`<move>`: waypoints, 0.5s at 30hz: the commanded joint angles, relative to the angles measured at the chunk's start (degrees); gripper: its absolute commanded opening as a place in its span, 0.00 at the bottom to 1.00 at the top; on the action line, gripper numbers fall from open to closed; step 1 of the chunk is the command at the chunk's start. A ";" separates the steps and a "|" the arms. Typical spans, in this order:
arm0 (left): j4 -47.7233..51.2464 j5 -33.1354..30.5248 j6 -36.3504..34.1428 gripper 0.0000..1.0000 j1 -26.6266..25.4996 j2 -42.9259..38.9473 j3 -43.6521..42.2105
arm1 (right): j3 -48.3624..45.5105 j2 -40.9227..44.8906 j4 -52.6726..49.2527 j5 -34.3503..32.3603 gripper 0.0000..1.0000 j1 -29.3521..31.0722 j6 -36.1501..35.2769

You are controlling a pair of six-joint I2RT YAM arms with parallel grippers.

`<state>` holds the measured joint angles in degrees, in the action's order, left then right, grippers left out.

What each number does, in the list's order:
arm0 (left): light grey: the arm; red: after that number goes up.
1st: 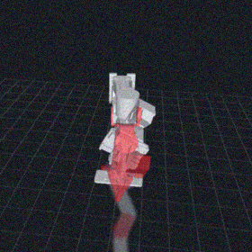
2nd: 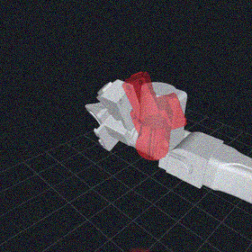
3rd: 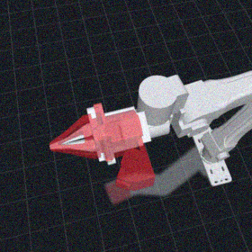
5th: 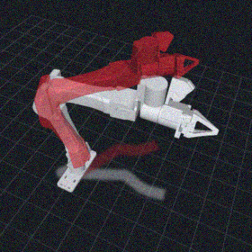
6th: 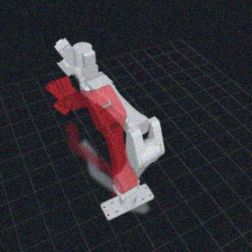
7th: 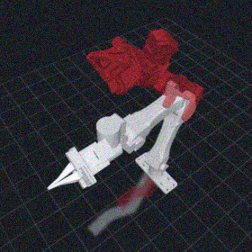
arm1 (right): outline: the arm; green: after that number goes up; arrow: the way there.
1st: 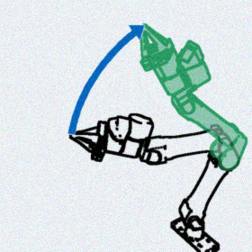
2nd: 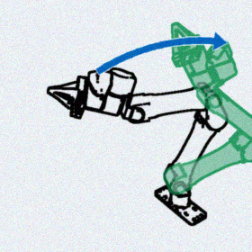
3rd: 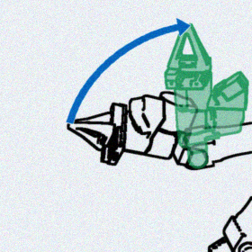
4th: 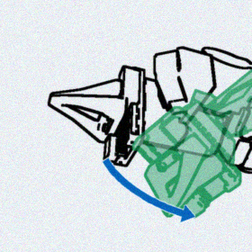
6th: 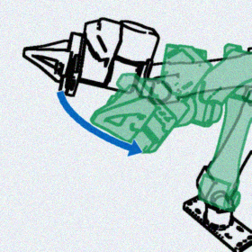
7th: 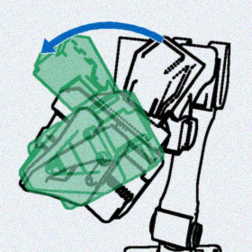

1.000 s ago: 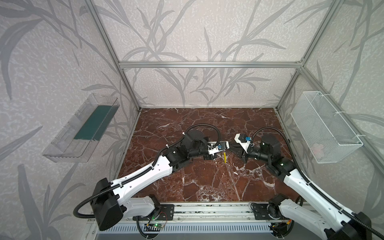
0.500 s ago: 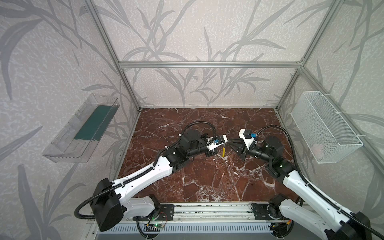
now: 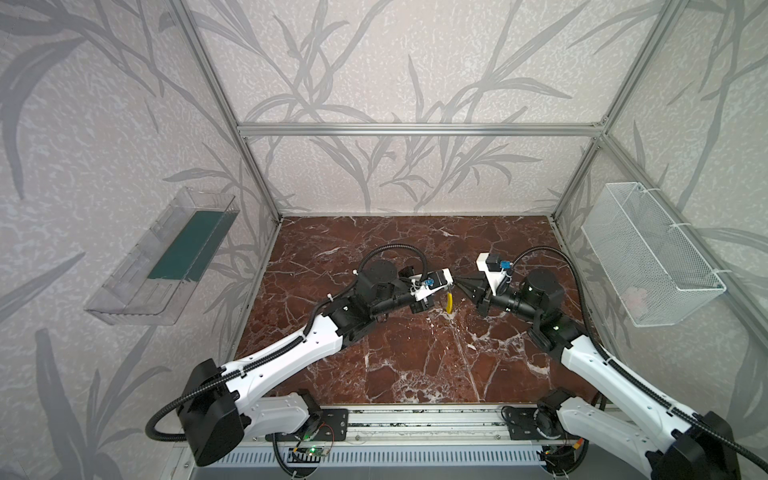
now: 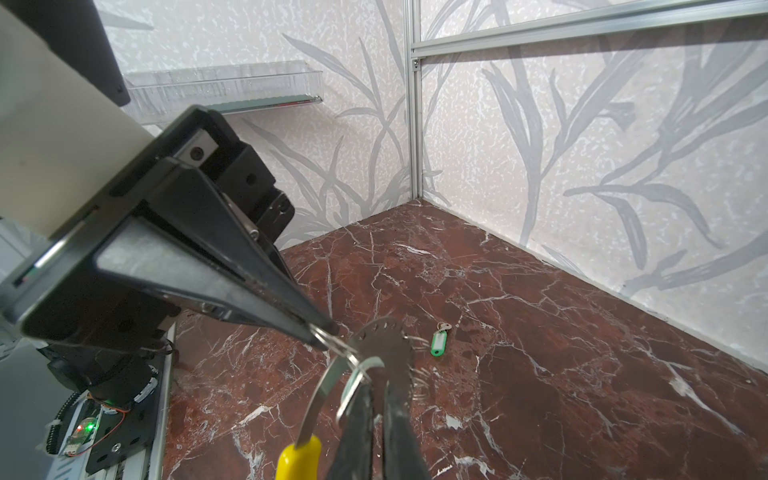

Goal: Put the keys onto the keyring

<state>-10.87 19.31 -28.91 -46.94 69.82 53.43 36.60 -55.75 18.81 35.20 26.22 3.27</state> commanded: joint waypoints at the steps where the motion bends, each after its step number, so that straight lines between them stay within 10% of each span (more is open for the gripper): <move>1: -2.20 1.62 0.08 0.00 0.43 -1.81 -0.86 | 1.99 -0.33 2.78 2.10 0.08 -0.37 1.24; 15: -5.61 1.78 2.92 0.00 1.67 -1.61 -1.24 | 1.60 1.69 -9.46 -0.93 0.31 2.17 -9.02</move>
<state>-13.15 19.81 -27.27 -45.60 69.45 52.34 36.80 -52.86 14.50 35.44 26.30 -1.15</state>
